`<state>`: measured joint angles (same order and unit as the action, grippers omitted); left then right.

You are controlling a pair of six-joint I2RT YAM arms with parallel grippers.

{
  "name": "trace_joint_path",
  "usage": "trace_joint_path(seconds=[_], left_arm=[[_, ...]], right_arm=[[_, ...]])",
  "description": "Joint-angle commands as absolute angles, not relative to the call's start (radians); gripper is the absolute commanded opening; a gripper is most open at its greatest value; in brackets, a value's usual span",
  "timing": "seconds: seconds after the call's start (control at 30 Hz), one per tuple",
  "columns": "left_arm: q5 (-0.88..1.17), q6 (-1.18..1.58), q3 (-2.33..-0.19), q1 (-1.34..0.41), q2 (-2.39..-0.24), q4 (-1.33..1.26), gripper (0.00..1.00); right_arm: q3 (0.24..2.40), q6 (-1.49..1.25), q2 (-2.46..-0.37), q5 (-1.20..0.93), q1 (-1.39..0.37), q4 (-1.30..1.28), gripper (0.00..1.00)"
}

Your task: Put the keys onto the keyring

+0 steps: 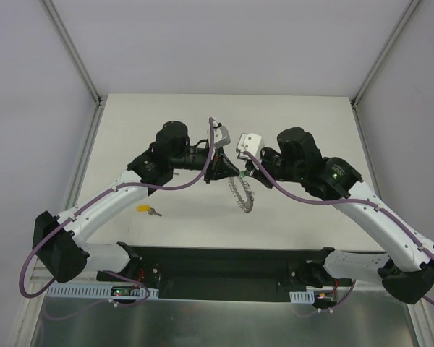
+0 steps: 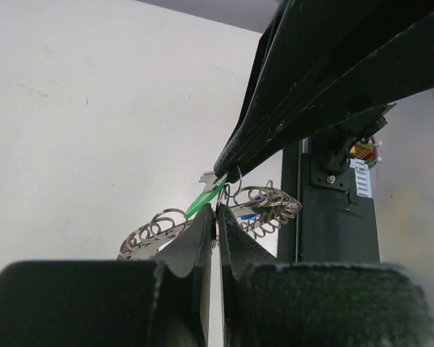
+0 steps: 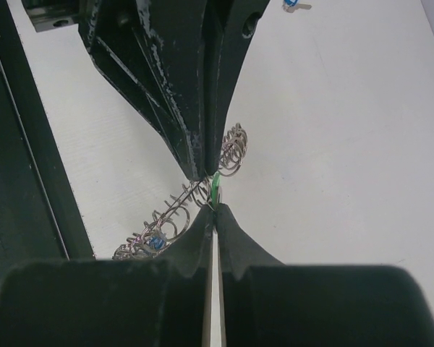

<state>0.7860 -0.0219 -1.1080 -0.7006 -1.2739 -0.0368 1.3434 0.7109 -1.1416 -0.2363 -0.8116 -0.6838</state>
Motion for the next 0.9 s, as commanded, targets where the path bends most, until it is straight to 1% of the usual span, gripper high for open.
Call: trace_joint_path(seconds=[0.0,0.1,0.13,0.17,0.3,0.47,0.6,0.7,0.83,0.87], left_arm=[[0.687,-0.003,-1.054,-0.703,-1.233,-0.089,0.0],[0.644,0.096,-0.961,-0.695,-1.198,-0.237,0.0],[0.64,0.121,-0.936,-0.692,-1.19,-0.28,0.0],[0.632,0.144,-0.91,-0.684,-1.177,-0.363,0.0],[0.571,0.228,-0.781,-0.684,-1.163,-0.504,0.0],[0.511,0.31,-0.667,-0.684,-1.166,-0.69,0.0],[0.468,0.351,-0.586,-0.684,-1.18,-0.836,0.0],[0.46,0.365,-0.548,-0.683,-1.183,-0.868,0.0],[0.472,0.357,-0.506,-0.683,-1.187,-0.85,0.0],[0.48,0.341,-0.499,-0.684,-1.187,-0.83,0.1]], right_arm=[[1.267,0.666,-1.118,-0.213,-0.819,-0.618,0.01],[1.189,0.614,-1.088,-0.201,-0.819,-0.54,0.01],[1.13,0.595,-1.08,-0.193,-0.819,-0.514,0.01],[1.1,0.577,-1.071,-0.184,-0.818,-0.487,0.01],[0.962,0.468,-1.022,-0.167,-0.819,-0.31,0.01],[0.818,0.348,-1.029,-0.159,-0.821,-0.164,0.01],[0.773,0.292,-1.06,-0.17,-0.827,-0.074,0.01],[0.767,0.294,-1.081,-0.163,-0.83,-0.066,0.01],[0.778,0.345,-1.101,-0.143,-0.831,-0.083,0.01],[0.787,0.369,-1.114,-0.144,-0.831,-0.104,0.01]])
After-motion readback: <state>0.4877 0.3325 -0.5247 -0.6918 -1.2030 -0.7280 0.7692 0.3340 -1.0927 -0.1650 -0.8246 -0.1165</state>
